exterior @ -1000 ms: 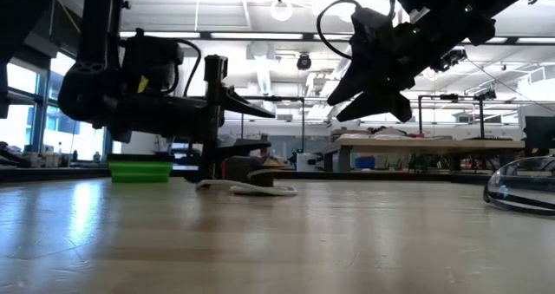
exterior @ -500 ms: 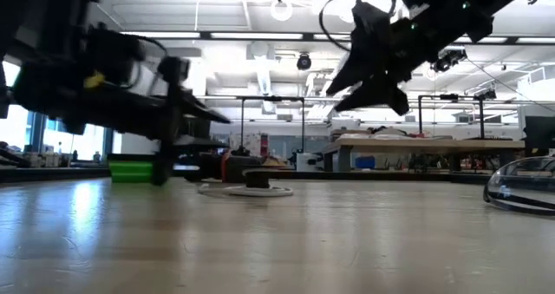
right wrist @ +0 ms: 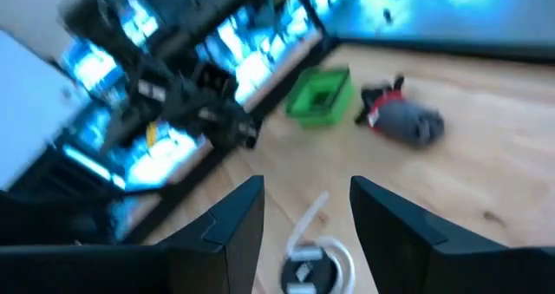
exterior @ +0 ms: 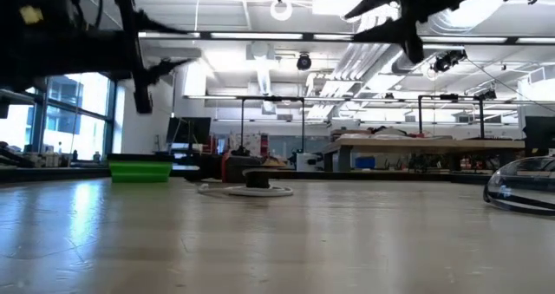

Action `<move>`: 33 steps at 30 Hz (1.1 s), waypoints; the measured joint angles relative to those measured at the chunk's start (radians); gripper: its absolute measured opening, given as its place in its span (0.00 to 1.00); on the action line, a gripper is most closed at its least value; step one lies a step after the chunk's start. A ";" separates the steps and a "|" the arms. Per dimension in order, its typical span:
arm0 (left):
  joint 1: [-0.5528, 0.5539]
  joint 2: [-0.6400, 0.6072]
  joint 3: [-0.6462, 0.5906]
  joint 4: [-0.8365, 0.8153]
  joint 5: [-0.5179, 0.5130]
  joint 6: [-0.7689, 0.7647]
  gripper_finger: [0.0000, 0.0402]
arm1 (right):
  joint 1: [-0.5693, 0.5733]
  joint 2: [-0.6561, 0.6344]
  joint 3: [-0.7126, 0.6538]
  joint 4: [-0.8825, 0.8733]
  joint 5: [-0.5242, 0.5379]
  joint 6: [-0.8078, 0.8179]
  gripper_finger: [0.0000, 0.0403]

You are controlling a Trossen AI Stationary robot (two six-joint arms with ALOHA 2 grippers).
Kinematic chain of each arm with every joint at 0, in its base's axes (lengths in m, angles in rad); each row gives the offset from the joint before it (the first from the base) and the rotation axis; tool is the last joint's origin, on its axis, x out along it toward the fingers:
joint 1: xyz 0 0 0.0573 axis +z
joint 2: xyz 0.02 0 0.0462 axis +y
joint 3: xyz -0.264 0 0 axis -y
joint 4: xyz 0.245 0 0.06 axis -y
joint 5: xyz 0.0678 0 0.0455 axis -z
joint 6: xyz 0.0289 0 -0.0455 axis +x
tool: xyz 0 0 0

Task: Coil cords
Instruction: Return to Home Position

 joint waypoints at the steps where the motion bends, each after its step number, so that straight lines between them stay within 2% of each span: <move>1: -0.011 -0.026 0.008 -0.001 -0.018 0.023 0.38 | 0.003 -0.024 0.000 0.002 0.014 0.001 0.42; 6: -0.055 -0.133 0.019 0.001 -0.096 0.152 0.38 | 0.027 -0.114 0.000 -0.002 0.080 -0.018 0.42; 9: -0.056 -0.166 0.018 -0.026 -0.081 0.208 0.37 | 0.043 -0.157 0.000 -0.005 0.107 -0.029 0.41; 10: -0.041 -0.170 0.018 -0.054 -0.048 0.224 0.36 | 0.050 -0.169 0.000 -0.009 0.109 -0.035 0.41; 12: 0.015 -0.168 0.019 -0.132 0.091 0.232 0.31 | 0.060 -0.193 0.000 -0.030 0.084 -0.058 0.35; 15: 0.113 -0.154 0.045 -0.220 0.334 0.235 0.15 | 0.069 -0.240 0.000 -0.132 0.054 -0.080 0.12; 17: 0.180 -0.141 0.070 -0.235 0.449 0.268 0.04 | 0.068 -0.282 0.000 -0.197 0.059 -0.079 0.04; 21: 0.302 -0.130 0.126 -0.226 0.650 0.361 0.01 | 0.075 -0.371 0.000 -0.294 0.093 -0.088 0.01; 25: 0.385 -0.106 0.163 -0.226 0.852 0.481 0.00 | 0.107 -0.415 0.000 -0.338 0.181 -0.148 0.00; 28: 0.426 -0.080 0.162 -0.225 0.941 0.539 0.00 | 0.133 -0.410 0.000 -0.335 0.236 -0.177 0.00; 33: 0.460 -0.059 0.144 -0.228 1.023 0.582 0.00 | 0.146 -0.366 -0.015 -0.300 0.244 -0.235 0.00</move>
